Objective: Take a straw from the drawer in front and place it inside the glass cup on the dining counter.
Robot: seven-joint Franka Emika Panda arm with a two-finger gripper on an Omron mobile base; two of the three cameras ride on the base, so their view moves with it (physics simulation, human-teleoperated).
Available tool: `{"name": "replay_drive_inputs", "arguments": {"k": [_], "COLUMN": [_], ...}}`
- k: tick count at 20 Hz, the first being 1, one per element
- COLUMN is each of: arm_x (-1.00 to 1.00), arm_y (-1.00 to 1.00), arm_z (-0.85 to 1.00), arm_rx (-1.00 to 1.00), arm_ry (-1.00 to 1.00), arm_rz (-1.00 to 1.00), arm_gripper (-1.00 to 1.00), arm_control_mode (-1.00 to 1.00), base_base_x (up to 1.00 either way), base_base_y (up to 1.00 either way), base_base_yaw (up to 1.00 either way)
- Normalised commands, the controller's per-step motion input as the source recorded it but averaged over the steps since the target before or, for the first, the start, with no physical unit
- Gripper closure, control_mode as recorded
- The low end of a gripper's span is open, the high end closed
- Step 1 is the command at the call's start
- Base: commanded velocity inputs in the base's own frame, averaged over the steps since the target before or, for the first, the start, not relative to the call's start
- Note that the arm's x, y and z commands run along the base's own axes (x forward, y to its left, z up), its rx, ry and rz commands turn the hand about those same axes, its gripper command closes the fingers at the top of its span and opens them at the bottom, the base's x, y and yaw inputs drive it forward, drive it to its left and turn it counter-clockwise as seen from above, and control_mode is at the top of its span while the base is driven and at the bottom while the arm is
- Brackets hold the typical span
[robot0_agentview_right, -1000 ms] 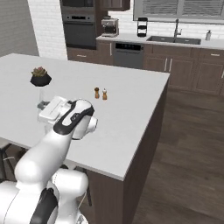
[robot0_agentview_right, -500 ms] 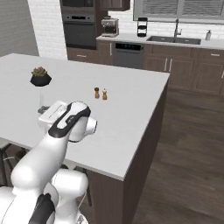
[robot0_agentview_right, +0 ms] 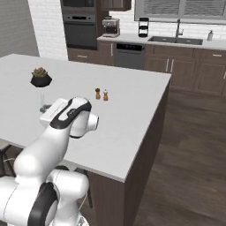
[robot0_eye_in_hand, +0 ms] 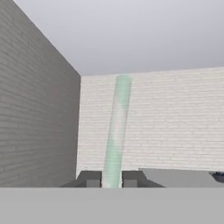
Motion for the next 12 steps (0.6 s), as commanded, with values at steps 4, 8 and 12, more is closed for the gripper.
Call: {"name": "replay_drive_inputs", "arguments": {"k": [4,8,12], "arm_x": [0.01,0.03,0.0], "arm_y": [0.06,0.22,0.42], "arm_z": [-0.1,-0.02,0.0], "arm_rx": [-0.12,-0.12,-0.08], "arm_ry": [-0.05,-0.02,0.0], "arm_rz": [0.0,0.0,0.0], "arm_gripper": [1.0,1.0,1.0], "arm_control_mode": [-1.0,-1.0,-1.0], "base_base_x": [0.0,0.0,0.0], "base_base_y": [0.0,0.0,0.0], "base_base_yaw": [0.0,0.0,0.0]}}
